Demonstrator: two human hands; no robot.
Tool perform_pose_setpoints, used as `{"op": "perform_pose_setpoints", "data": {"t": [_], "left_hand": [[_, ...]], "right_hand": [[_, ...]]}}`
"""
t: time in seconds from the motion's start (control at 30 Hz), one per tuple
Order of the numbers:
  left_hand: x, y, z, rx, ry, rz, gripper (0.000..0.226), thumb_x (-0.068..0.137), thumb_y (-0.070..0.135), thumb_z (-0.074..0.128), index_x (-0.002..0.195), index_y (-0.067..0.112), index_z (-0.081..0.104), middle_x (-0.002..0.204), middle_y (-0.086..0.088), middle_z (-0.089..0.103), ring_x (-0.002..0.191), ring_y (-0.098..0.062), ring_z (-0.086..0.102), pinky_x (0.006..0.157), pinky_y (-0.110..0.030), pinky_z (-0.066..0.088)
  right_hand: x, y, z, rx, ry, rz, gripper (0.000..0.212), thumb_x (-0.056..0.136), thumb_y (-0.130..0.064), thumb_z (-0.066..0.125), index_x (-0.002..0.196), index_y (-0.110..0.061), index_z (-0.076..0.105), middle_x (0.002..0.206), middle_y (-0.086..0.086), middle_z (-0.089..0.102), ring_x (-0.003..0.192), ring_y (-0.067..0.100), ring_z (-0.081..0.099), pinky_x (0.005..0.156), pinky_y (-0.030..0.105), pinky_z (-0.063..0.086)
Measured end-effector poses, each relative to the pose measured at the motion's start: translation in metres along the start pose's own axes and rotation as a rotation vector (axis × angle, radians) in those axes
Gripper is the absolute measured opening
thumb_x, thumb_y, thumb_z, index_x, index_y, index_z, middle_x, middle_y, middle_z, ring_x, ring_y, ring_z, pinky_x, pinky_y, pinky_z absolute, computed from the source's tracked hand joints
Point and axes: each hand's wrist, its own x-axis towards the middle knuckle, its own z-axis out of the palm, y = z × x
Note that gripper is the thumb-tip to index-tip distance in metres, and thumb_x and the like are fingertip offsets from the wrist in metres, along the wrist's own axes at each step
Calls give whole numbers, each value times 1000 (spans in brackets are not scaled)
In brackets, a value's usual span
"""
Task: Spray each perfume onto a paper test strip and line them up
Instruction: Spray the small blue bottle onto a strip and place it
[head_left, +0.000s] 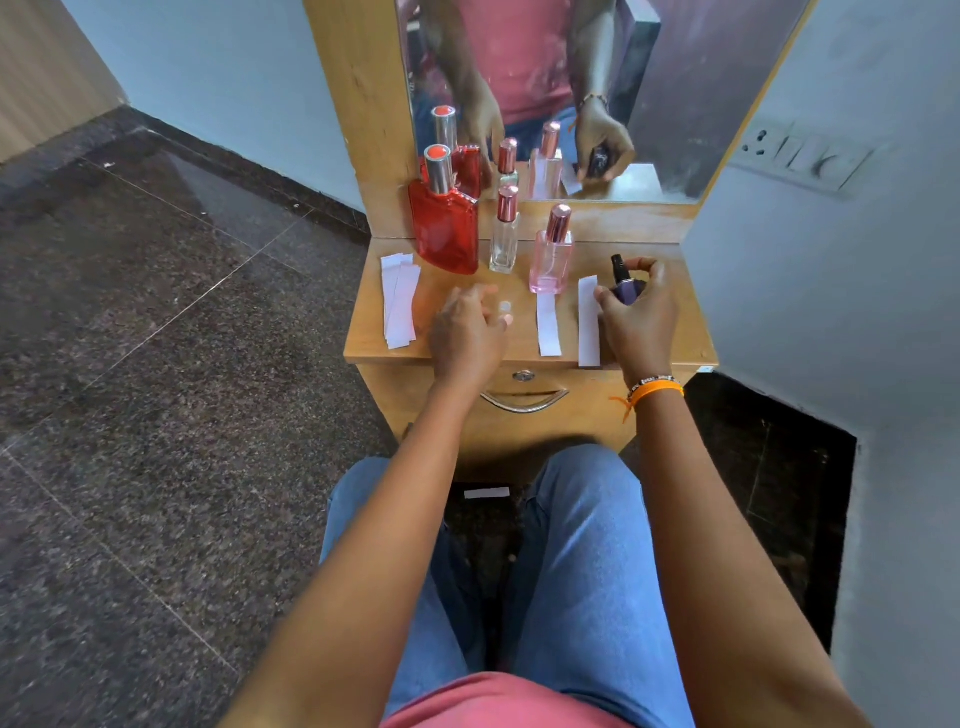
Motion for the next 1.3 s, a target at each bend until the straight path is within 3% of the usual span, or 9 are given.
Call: {"op": "perform_pose_setpoints", "data": {"t": [0.1, 0.47, 0.63, 0.77, 0.87, 0.97, 1.1, 1.2, 1.3], "left_hand": [[0, -1, 5, 28, 18, 17, 25, 87, 21, 62, 112, 20, 63, 109, -3, 63, 101, -22, 57, 82, -37, 51], [1, -2, 6, 13, 18, 12, 14, 88, 21, 61, 101, 20, 67, 106, -1, 62, 101, -22, 56, 84, -40, 51], [1, 3, -1, -164, -37, -44, 13, 87, 22, 62, 98, 18, 68, 101, 1, 63, 91, -14, 57, 74, -24, 45], [-4, 17, -8, -432, -114, -147, 17, 87, 29, 63, 99, 19, 68, 87, 16, 62, 80, 4, 53, 62, -11, 35], [-6, 26, -14, -646, -210, -248, 14, 85, 29, 65, 95, 19, 68, 81, 15, 61, 72, 1, 51, 59, -13, 36], [-10, 34, -17, -730, -250, -272, 5, 84, 24, 68, 86, 19, 68, 73, 12, 60, 66, -3, 48, 57, -15, 36], [-15, 40, -22, -679, -239, -255, 5, 83, 25, 69, 84, 21, 68, 73, 12, 62, 66, -3, 48, 57, -16, 37], [-19, 39, -25, -624, -272, -263, 7, 82, 27, 69, 84, 20, 69, 76, 10, 63, 68, -2, 50, 58, -17, 37], [-23, 40, -24, -666, -283, -292, 8, 81, 26, 70, 84, 18, 68, 76, 7, 62, 69, -5, 48, 61, -20, 38]], "right_hand": [[5, 2, 10, -104, 22, -47, 31, 83, -11, 66, 112, -10, 54, 100, 6, 66, 87, 14, 61, 67, 23, 48], [2, 10, 18, -290, 58, -157, 30, 87, -17, 65, 114, -13, 53, 104, 8, 71, 95, 24, 67, 67, 26, 43], [0, 6, 14, -214, 59, -153, 33, 85, -11, 66, 115, -11, 52, 104, 9, 68, 94, 21, 66, 69, 27, 49], [-17, -4, 4, -7, 73, -230, 33, 85, -5, 63, 115, -5, 51, 91, -10, 55, 79, -2, 56, 67, 3, 41], [-41, -5, -4, 54, -166, -299, 39, 84, 0, 58, 120, -9, 46, 85, -17, 52, 74, -9, 54, 63, 10, 43], [-58, -9, -7, 61, -339, -292, 47, 85, 0, 58, 127, -11, 39, 78, -7, 54, 68, -2, 55, 61, 12, 44], [-63, -16, -9, 89, -342, -280, 53, 86, 1, 57, 133, -14, 36, 84, 0, 57, 73, 11, 58, 67, 15, 47], [-64, -22, -12, 83, -350, -280, 55, 86, 1, 57, 134, -17, 38, 97, 8, 62, 81, 20, 61, 75, 30, 52], [-67, -25, -14, 50, -385, -324, 56, 85, 3, 55, 135, -17, 39, 91, 8, 61, 75, 19, 59, 75, 37, 52]]}}
